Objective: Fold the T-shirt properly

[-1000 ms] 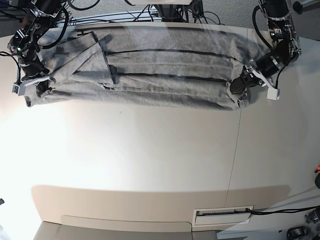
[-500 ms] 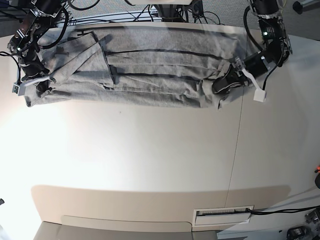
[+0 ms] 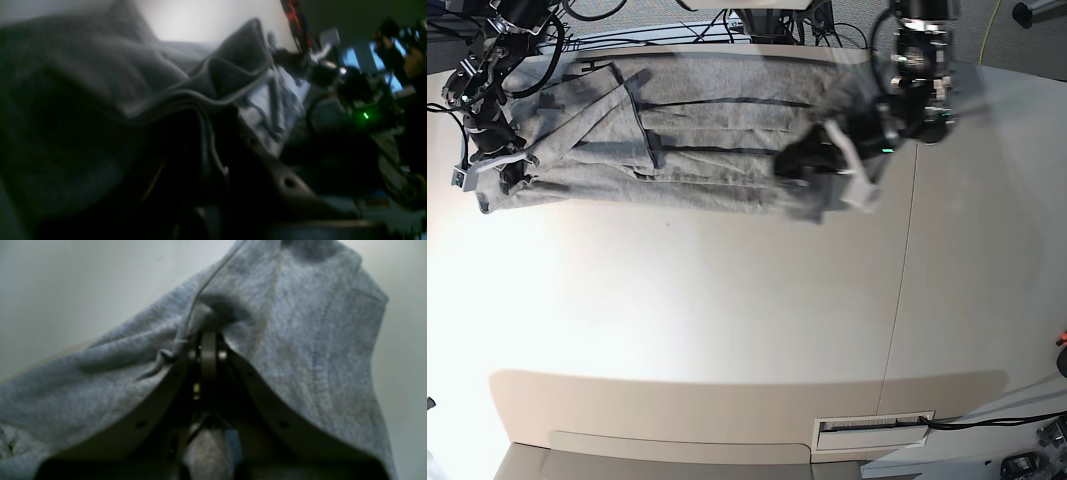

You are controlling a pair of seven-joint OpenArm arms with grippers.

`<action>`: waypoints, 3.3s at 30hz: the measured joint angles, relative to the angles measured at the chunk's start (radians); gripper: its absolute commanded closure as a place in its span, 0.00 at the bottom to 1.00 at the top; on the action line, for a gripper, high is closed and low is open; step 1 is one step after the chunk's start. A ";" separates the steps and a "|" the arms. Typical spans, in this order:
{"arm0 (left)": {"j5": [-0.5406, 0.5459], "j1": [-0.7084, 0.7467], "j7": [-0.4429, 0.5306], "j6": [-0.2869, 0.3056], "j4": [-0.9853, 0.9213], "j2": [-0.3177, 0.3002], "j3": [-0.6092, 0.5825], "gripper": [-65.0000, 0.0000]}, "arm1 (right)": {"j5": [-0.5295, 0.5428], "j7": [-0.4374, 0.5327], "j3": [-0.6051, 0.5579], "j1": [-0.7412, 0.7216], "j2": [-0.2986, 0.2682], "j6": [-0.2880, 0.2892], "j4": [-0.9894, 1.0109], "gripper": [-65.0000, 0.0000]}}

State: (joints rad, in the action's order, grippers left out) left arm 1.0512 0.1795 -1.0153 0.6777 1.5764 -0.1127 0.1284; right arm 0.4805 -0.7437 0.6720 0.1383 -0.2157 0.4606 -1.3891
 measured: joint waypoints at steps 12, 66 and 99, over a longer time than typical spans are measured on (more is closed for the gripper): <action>-0.259 -0.107 0.117 -0.079 0.001 0.098 -0.313 1.00 | 0.000 0.000 0.000 0.000 0.000 0.000 0.000 1.00; -0.163 -0.211 -0.077 -0.121 -0.004 0.150 -0.465 1.00 | 0.000 0.000 0.000 0.000 0.003 0.000 0.000 1.00; -0.197 -0.222 0.086 -0.080 -0.005 0.131 -0.467 0.26 | 0.000 0.000 0.000 0.000 0.003 0.000 0.000 1.00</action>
State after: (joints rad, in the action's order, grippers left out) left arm 0.8543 -0.0429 -0.9295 0.5972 1.5715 0.0185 -0.3389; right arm 0.4805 -0.7437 0.6720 0.1379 -0.2131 0.4606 -1.3891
